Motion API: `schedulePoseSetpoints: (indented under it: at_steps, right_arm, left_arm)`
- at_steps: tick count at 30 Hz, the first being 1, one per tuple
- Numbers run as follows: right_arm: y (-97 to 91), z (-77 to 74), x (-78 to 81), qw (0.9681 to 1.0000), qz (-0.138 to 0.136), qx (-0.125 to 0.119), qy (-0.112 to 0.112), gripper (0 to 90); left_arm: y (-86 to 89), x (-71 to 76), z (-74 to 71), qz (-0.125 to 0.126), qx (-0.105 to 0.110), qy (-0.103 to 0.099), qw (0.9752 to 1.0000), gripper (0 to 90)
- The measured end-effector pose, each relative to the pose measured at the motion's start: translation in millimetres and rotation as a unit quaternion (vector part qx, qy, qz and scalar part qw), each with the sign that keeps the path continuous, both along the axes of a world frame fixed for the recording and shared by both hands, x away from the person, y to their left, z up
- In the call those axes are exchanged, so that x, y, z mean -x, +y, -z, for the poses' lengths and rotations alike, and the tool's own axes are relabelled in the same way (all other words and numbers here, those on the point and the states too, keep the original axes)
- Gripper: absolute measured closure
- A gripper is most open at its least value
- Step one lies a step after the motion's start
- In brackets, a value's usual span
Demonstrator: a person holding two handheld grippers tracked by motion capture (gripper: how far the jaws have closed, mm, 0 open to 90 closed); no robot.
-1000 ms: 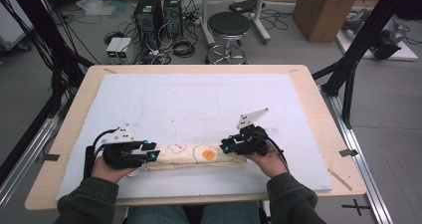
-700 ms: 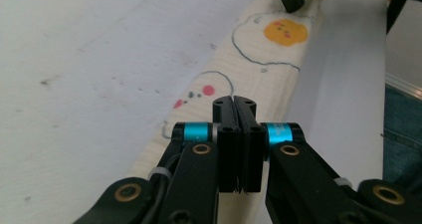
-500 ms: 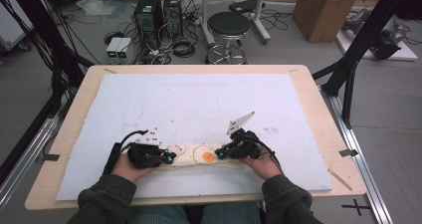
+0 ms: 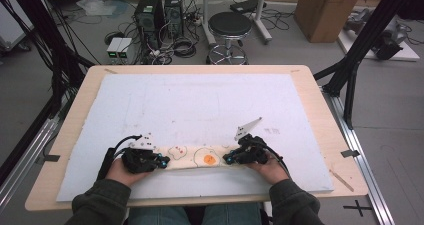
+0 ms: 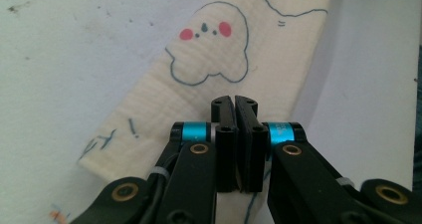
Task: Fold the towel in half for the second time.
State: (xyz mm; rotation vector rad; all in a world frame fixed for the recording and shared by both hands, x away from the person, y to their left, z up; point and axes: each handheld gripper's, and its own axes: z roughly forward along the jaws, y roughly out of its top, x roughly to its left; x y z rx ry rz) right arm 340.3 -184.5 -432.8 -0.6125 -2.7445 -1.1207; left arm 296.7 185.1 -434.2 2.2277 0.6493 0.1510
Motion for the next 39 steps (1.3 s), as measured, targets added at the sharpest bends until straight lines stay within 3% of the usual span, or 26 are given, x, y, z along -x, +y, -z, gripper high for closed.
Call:
schedulePoseSetpoints:
  at_steps: [17,30,39]
  right_arm:
    - [-36.1,3.9,8.5,0.9992,0.037,-0.014,-0.001,88.2]
    - [-38.3,4.6,10.3,0.9989,0.043,-0.019,-0.004,87.9]
    - [-35.6,-1.1,11.5,0.9984,0.039,-0.038,-0.016,85.9]
  left_arm:
    - [16.2,5.8,1.4,-0.01,0.001,-0.006,0.9999,84.7]
    - [19.4,8.4,1.4,-0.011,0.003,-0.014,0.9998,82.6]
    - [25.5,8.9,-5.6,-0.021,0.036,-0.025,0.9988,78.3]
